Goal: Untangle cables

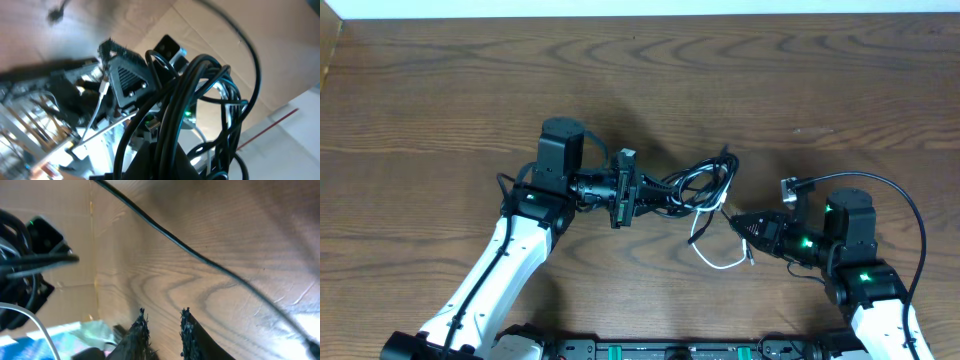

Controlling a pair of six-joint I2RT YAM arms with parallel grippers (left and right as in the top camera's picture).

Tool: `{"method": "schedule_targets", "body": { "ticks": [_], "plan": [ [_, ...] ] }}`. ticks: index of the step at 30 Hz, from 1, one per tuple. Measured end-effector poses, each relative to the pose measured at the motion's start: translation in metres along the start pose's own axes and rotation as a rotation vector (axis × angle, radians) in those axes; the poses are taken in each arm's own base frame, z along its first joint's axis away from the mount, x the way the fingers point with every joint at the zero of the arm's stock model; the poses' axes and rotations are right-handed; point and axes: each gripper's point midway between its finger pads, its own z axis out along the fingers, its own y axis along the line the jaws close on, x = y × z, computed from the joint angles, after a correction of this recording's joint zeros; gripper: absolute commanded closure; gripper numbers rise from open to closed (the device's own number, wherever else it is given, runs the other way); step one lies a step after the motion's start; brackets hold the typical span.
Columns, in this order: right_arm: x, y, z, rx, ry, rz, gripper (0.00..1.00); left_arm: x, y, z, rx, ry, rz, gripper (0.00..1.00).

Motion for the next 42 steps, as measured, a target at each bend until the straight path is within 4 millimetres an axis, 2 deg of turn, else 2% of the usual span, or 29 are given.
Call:
{"method": "schedule_targets", "body": {
  "ticks": [7,24,25,27,31,34,42],
  "plan": [
    [0.001,0.001,0.000,-0.005,0.005,0.107,0.76,0.011,0.002,0.000,-0.012,0.061,-0.088,0.93],
    [0.000,0.000,0.000,-0.002,0.002,0.145,0.79,0.020,0.003,-0.001,-0.028,0.115,-0.170,0.92],
    [-0.001,-0.001,0.000,0.003,-0.003,0.145,0.77,0.020,0.003,-0.001,-0.028,0.115,-0.171,0.92],
    [-0.003,-0.003,0.000,0.017,-0.018,0.145,0.67,0.020,0.003,-0.001,-0.028,0.115,-0.172,0.93],
    [-0.009,-0.004,0.000,0.027,-0.047,0.103,0.67,0.020,0.003,-0.001,-0.028,0.115,-0.174,0.92],
    [-0.014,-0.001,0.000,0.017,-0.069,0.066,0.63,0.020,0.003,-0.001,-0.028,0.115,-0.174,0.93],
    [-0.028,0.020,-0.002,-0.051,-0.122,-0.226,0.56,0.020,0.003,-0.001,-0.028,0.115,-0.173,0.92]
  ]
}}
